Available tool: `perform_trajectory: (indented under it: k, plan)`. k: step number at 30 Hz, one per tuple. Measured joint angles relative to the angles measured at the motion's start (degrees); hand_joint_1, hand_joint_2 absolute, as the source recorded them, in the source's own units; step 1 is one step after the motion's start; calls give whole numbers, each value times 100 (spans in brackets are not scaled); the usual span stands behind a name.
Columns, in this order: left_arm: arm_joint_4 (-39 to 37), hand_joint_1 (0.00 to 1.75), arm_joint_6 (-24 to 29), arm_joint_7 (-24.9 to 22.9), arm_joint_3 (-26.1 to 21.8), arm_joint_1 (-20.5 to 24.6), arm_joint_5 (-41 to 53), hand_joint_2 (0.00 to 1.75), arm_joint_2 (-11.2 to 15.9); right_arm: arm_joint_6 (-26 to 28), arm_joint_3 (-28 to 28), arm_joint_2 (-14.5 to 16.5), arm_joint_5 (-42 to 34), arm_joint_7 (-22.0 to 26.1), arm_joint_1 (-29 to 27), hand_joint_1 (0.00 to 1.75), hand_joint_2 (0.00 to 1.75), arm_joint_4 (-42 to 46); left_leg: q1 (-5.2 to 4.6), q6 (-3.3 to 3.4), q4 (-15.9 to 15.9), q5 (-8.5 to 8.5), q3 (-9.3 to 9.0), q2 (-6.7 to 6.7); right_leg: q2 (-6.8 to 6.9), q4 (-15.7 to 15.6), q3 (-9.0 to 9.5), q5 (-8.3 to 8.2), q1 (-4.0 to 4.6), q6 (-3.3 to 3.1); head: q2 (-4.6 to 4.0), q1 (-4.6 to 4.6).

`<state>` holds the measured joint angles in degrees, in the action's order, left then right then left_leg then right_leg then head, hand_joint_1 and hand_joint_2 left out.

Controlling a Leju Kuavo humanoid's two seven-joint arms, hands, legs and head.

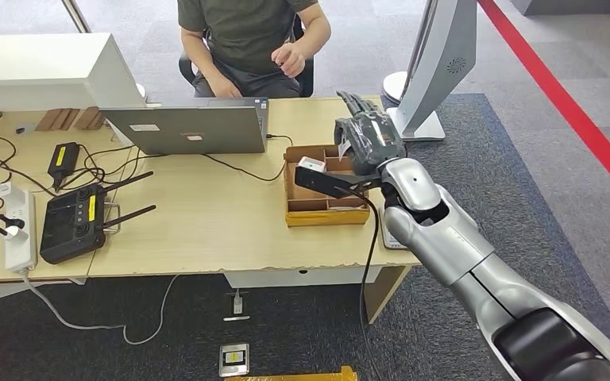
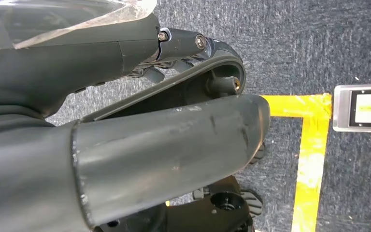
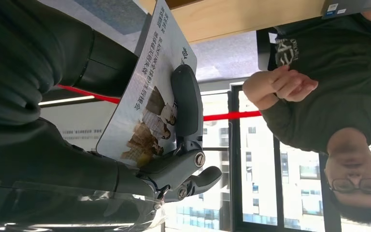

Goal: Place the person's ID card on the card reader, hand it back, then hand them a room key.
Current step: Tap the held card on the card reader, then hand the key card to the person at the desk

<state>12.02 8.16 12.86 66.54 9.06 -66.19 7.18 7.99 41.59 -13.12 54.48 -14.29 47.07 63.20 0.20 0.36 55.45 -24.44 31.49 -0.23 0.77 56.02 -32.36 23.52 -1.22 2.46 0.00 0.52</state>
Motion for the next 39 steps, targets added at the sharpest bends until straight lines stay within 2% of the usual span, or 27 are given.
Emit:
perform_trajectory:
  k: [14,27,31,39]
  plan:
    - [-2,0,81,-92,40,-87,-162,0,-3,68,280,396,-133,115,496,175,175,-750,0,0,0,0,1,0,0,0,-4,0,1,-1,0,0]
    - [-2,0,79,-47,54,-105,-133,0,-2,149,345,450,-155,120,571,175,175,-1074,0,0,0,0,1,0,0,-1,-4,0,1,0,0,1]
    - [-2,0,91,-56,91,-130,-163,0,-5,273,356,420,-137,104,565,0,0,-1255,-1,0,1,0,1,1,0,-1,-6,0,1,0,0,1]
    - [-2,0,149,-192,91,-146,-287,0,-6,419,374,410,58,125,557,0,0,-1393,0,0,1,0,0,1,0,-1,-7,0,2,-1,0,1]
